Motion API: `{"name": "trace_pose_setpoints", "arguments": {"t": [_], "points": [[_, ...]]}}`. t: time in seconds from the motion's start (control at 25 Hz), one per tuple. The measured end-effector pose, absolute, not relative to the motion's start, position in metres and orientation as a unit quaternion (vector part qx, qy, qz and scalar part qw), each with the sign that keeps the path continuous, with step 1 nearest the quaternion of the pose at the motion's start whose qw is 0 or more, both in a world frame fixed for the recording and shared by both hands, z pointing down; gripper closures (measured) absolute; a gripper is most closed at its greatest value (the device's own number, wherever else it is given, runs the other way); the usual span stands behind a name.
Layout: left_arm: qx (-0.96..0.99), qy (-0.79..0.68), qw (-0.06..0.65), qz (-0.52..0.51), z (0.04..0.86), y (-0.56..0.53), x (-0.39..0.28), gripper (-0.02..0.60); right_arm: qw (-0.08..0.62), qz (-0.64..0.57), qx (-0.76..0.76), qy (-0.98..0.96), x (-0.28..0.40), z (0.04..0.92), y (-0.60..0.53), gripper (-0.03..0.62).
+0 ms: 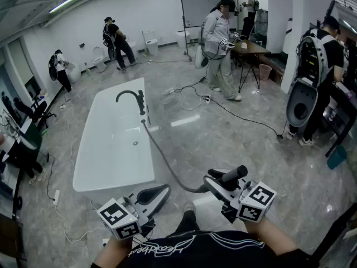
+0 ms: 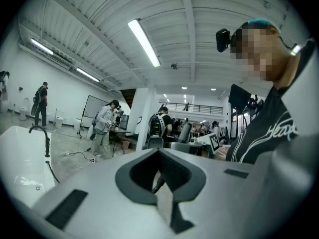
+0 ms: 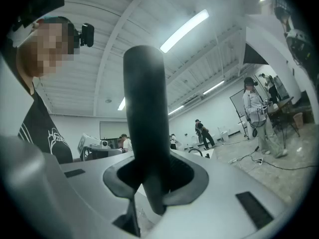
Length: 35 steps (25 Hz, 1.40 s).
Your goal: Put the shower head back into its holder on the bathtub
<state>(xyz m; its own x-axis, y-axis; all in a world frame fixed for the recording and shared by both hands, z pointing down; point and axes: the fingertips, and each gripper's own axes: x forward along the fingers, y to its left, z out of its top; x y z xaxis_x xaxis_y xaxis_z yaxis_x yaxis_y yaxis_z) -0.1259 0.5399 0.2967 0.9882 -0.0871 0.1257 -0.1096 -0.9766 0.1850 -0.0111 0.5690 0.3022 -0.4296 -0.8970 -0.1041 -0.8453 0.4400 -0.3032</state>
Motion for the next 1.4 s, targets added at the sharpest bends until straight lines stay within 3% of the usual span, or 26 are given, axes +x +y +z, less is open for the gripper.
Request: {"name": "trace_pose_setpoints", "arguments": {"t": [0.44, 0.72, 0.96, 1.24, 1.4], "points": [[0.991, -0.011, 0.109, 0.073, 0.325, 0.488, -0.072, 0.575, 0.124, -0.115, -0.548, 0.819, 0.034, 0.317, 0.526, 0.490], [0.988, -0.035, 0.133, 0.072, 0.352, 0.400, -0.038, 0.571, 0.122, -0.138, -0.567, 0.803, 0.083, 0.329, 0.456, 0.491], [0.985, -0.055, 0.151, 0.071, 0.374, 0.308, -0.012, 0.501, 0.132, -0.174, -0.557, 0.801, 0.118, 0.334, 0.359, 0.490], [0.980, -0.047, 0.165, 0.099, 0.422, 0.233, 0.000, 0.495, 0.136, -0.209, -0.527, 0.812, 0.141, 0.335, 0.256, 0.490], [0.978, -0.047, 0.170, 0.114, 0.434, 0.202, 0.005, 0.480, 0.171, -0.215, -0.510, 0.815, 0.151, 0.317, 0.213, 0.490]]}}
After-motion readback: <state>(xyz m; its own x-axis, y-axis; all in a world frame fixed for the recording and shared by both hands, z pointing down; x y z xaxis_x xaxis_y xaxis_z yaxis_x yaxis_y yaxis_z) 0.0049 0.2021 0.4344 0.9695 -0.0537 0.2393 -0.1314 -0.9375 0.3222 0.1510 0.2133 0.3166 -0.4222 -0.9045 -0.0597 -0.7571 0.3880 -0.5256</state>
